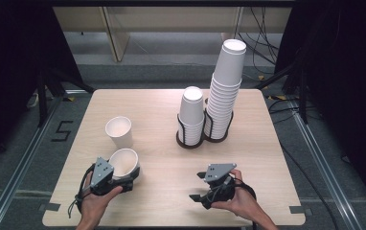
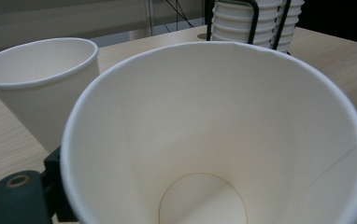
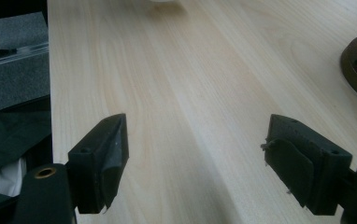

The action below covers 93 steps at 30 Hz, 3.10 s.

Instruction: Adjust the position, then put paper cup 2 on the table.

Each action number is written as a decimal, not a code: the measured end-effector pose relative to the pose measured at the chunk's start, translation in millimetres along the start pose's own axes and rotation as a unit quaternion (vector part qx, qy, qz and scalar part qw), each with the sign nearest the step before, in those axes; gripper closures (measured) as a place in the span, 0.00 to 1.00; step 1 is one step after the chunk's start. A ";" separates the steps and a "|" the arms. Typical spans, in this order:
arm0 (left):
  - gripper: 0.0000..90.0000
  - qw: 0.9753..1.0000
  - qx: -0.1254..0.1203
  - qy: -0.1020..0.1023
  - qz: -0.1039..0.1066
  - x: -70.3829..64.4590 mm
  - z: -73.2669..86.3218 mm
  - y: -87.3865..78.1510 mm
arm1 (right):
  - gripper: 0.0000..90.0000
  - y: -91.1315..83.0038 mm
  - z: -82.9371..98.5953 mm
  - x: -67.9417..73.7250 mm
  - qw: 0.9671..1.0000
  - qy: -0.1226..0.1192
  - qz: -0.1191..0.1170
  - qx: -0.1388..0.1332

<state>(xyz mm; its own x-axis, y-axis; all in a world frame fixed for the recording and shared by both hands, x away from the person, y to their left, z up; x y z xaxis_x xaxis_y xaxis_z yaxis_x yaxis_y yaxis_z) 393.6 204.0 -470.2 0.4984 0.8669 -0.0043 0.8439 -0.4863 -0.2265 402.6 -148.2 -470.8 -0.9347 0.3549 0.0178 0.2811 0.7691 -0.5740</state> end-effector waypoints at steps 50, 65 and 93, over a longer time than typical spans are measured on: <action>0.14 0.996 0.039 -0.004 -0.078 43.6 6.2 23.5 | 0.25 -0.8 7.3 -4.5 1.000 0.008 0.007 0.010; 0.12 0.996 0.036 0.005 -0.077 44.8 11.5 32.9 | 0.25 0.8 8.1 -3.3 1.000 0.009 0.004 0.013; 0.16 0.994 0.080 0.002 -0.077 44.8 33.4 31.9 | 0.24 1.4 9.9 -1.2 1.000 0.010 -0.002 0.020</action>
<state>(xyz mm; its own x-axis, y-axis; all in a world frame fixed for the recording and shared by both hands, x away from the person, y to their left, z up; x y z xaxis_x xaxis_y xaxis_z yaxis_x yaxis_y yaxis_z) 436.2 230.9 -510.2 0.3675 0.9289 0.0460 0.8676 -0.3245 -0.3769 402.0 -152.8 -479.8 -0.9310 0.3633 0.0359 0.2686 0.7482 -0.6066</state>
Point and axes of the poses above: each handheld gripper's, and its own axes: y roughly forward along the jaws, z roughly out of its underside, x roughly to its left, the point moved 1 cm from there along y, roughly forward along the jaws, and after that the axes turned 6 degrees about -x, right-handed, at the moved point
